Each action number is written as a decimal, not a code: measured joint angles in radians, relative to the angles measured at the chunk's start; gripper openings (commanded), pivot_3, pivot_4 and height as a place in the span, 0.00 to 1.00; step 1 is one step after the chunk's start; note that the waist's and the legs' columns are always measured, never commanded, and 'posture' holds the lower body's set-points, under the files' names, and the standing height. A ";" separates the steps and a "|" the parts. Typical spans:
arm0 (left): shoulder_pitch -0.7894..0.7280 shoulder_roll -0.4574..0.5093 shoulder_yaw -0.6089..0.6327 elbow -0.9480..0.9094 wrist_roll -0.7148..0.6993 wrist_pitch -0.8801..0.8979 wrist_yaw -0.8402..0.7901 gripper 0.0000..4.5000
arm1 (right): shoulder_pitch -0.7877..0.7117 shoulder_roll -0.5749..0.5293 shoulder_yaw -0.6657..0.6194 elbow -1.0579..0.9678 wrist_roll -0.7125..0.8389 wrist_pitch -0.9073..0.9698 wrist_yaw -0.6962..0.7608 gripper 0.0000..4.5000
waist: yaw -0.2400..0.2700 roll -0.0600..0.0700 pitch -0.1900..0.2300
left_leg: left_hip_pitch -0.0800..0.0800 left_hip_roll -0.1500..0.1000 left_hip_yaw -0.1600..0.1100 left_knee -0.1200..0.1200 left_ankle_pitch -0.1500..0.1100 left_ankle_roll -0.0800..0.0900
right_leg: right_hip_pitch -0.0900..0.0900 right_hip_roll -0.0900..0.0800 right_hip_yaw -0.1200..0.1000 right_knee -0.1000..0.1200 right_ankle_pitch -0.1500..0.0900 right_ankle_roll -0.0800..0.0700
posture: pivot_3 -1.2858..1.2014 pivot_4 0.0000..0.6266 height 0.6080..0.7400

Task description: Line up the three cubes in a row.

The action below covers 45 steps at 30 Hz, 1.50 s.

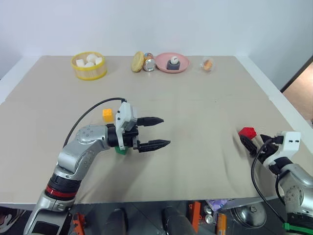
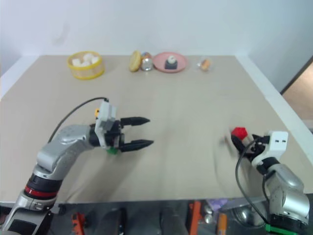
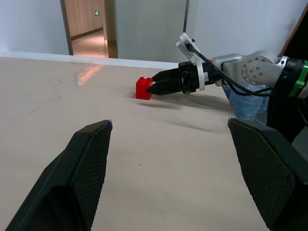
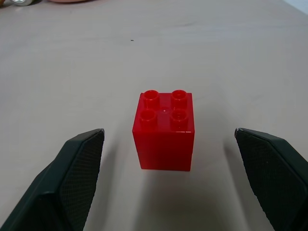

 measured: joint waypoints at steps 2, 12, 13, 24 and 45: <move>0.000 -0.010 0.000 0.004 0.005 -0.001 0.004 0.88 | -0.016 0.000 0.005 0.030 -0.008 -0.011 0.003 1.00 | 0.000 0.000 0.000 | 0.000 0.000 0.000 0.000 0.000 0.000 | 0.000 0.000 0.000 0.000 0.000 0.000 | 0.52 0.24 1.00; 0.000 -0.016 0.005 0.006 0.016 -0.005 0.040 0.88 | -0.082 -0.002 0.032 0.157 -0.034 -0.062 0.019 1.00 | -0.001 0.000 0.000 | 0.001 0.000 0.000 0.000 0.000 0.000 | 0.000 0.000 0.000 0.002 0.000 0.000 | 0.52 0.24 1.00; 0.000 -0.016 0.007 0.006 0.016 -0.005 0.044 0.88 | -0.089 -0.003 0.037 0.169 -0.036 -0.064 0.020 1.00 | -0.001 0.000 0.000 | 0.001 0.000 0.000 0.000 0.000 0.000 | 0.000 0.000 0.000 0.002 0.000 0.000 | 0.52 0.24 1.00; 0.000 -0.011 0.046 0.001 0.014 -0.005 0.077 0.89 | -0.130 -0.030 0.049 0.239 -0.046 -0.072 0.040 0.53 | -0.003 0.000 0.000 | 0.003 0.000 0.000 0.001 0.000 0.000 | 0.001 0.000 0.001 0.002 0.000 0.000 | 0.52 0.24 1.00; 0.156 0.200 0.187 -0.069 -0.079 0.060 -0.010 0.89 | -0.327 -0.164 0.362 -0.072 0.082 0.173 0.534 0.28 | -0.004 0.001 0.002 | 0.002 0.001 0.000 0.001 0.000 0.000 | 0.000 0.001 0.001 0.004 -0.002 -0.001 | 0.52 0.24 1.00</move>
